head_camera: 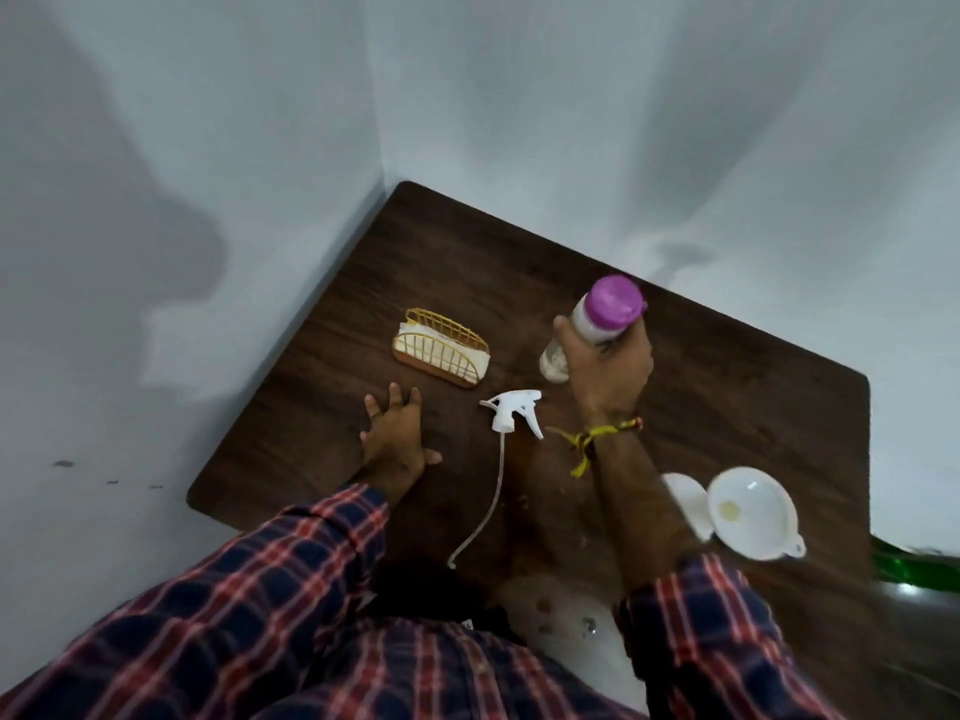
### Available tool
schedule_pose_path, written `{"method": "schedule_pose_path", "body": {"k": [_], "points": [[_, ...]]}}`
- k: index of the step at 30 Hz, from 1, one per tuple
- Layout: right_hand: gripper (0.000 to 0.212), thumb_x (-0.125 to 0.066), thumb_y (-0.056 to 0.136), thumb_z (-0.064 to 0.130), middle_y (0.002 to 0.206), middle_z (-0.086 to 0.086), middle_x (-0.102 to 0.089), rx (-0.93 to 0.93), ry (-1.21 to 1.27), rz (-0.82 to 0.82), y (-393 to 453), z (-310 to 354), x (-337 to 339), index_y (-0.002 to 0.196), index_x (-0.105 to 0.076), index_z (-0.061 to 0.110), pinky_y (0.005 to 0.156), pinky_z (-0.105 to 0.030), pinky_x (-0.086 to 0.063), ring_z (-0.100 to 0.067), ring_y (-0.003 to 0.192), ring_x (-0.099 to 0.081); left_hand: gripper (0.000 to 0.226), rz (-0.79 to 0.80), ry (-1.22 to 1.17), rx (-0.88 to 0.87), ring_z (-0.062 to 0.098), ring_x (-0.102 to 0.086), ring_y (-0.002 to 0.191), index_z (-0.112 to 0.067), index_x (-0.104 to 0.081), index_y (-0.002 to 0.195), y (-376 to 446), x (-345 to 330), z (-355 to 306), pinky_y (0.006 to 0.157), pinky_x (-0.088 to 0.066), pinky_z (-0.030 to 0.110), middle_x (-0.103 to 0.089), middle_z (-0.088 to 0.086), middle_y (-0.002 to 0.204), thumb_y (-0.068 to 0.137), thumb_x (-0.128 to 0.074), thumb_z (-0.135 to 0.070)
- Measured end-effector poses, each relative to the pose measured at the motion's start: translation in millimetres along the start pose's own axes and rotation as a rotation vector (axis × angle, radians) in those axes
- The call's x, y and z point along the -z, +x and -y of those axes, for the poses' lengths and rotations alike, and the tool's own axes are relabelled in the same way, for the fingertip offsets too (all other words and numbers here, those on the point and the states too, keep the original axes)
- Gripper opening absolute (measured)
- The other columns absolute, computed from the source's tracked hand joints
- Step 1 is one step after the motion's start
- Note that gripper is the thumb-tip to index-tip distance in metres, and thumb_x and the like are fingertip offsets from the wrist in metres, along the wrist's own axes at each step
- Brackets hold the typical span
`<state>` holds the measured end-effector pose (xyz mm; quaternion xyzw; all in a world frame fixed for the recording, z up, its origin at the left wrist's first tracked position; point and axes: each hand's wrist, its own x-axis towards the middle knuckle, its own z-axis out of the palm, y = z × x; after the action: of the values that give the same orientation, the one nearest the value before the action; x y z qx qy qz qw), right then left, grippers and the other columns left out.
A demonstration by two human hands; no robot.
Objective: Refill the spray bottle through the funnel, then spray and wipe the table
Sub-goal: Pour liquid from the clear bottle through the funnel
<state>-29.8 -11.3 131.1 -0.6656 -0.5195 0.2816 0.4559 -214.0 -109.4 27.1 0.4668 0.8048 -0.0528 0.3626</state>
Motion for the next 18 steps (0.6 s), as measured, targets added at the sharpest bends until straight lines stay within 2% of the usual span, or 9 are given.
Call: {"method": "schedule_pose_path", "body": {"k": [2, 4, 6, 9, 11, 12, 15, 18], "points": [[0.059, -0.086, 0.067, 0.032, 0.103, 0.003, -0.071, -0.006, -0.008, 0.018, -25.3, -11.2, 24.6, 0.118, -0.063, 0.013, 0.088, -0.025, -0.054, -0.010, 0.090, -0.066, 0.076, -0.156, -0.081, -0.027, 0.033, -0.018, 0.147, -0.019, -0.032, 0.150, -11.7, -4.3, 2.1, 0.114, -0.032, 0.051, -0.026, 0.008, 0.159, 0.085, -0.072, -0.025], [0.057, -0.085, 0.066, 0.036, 0.099, 0.006, -0.070, -0.023, -0.021, 0.063, -45.7, -23.1, 43.9, 0.115, -0.063, 0.016, 0.088, -0.030, -0.056, -0.010, 0.089, -0.067, 0.057, -0.294, -0.250, -0.098, 0.026, -0.040, 0.137, -0.019, -0.046, 0.142, -25.9, -5.2, -3.7, 0.111, -0.038, 0.041, -0.048, 0.006, 0.146, 0.089, -0.067, -0.028], [0.054, -0.084, 0.065, 0.043, 0.097, 0.009, -0.071, -0.027, -0.017, 0.097, -64.1, -34.2, 62.5, 0.110, -0.063, 0.021, 0.087, -0.035, -0.057, -0.009, 0.089, -0.068, 0.050, -0.365, -0.470, -0.303, 0.019, -0.053, 0.127, -0.021, -0.055, 0.136, -48.3, -0.9, -22.5, 0.106, -0.042, 0.032, -0.059, 0.002, 0.136, 0.089, -0.067, -0.034], [0.053, -0.079, 0.068, 0.051, 0.100, 0.011, -0.072, 0.007, 0.003, 0.154, -86.9, -45.0, 84.3, 0.112, -0.062, 0.027, 0.086, -0.032, -0.057, -0.004, 0.092, -0.068, 0.061, -0.275, -0.768, -0.751, 0.006, -0.053, 0.128, -0.030, -0.049, 0.141, -94.0, 9.8, -59.5, 0.104, -0.045, 0.027, -0.056, -0.011, 0.140, 0.086, -0.072, -0.036], [0.048, -0.073, 0.075, 0.054, 0.104, 0.012, -0.071, 0.098, 0.061, 0.257, -98.8, -51.0, 97.8, 0.114, -0.061, 0.029, 0.085, -0.030, -0.056, -0.004, 0.096, -0.068, 0.071, -0.171, -0.734, -0.974, 0.004, -0.046, 0.134, -0.034, -0.039, 0.147, -123.1, 13.8, -83.2, 0.106, -0.042, 0.023, -0.048, -0.016, 0.146, 0.085, -0.073, -0.041], [0.043, -0.072, 0.079, 0.051, 0.104, 0.011, -0.071, 0.135, 0.091, 0.313, -103.4, -53.4, 103.3, 0.114, -0.061, 0.029, 0.083, -0.033, -0.056, -0.007, 0.095, -0.068, 0.073, -0.145, -0.690, -1.045, 0.005, -0.045, 0.135, -0.032, -0.039, 0.147, -133.7, 13.9, -92.6, 0.107, -0.041, 0.023, -0.047, -0.016, 0.147, 0.084, -0.074, -0.042], [0.038, -0.077, 0.078, 0.035, 0.102, 0.009, -0.071, 0.149, 0.107, 0.405, -111.9, -61.6, 117.9, 0.112, -0.061, 0.028, 0.079, -0.041, -0.058, -0.011, 0.092, -0.070, 0.059, -0.137, -0.602, -1.135, 0.006, -0.053, 0.126, -0.024, -0.057, 0.133, -150.0, 8.9, -110.4, 0.103, -0.047, 0.029, -0.059, -0.011, 0.135, 0.080, -0.079, -0.034], [0.054, -0.080, 0.072, 0.037, 0.105, 0.012, -0.071, 0.165, 0.072, 0.492, -117.4, -71.7, 129.4, 0.120, -0.057, 0.030, 0.081, -0.030, -0.058, -0.007, 0.094, -0.069, 0.051, -0.084, -0.564, -1.090, 0.004, -0.059, 0.115, -0.025, -0.062, 0.122, -155.6, -0.8, -115.6, 0.092, -0.053, 0.024, -0.064, -0.016, 0.120, 0.076, -0.082, -0.034]]}}
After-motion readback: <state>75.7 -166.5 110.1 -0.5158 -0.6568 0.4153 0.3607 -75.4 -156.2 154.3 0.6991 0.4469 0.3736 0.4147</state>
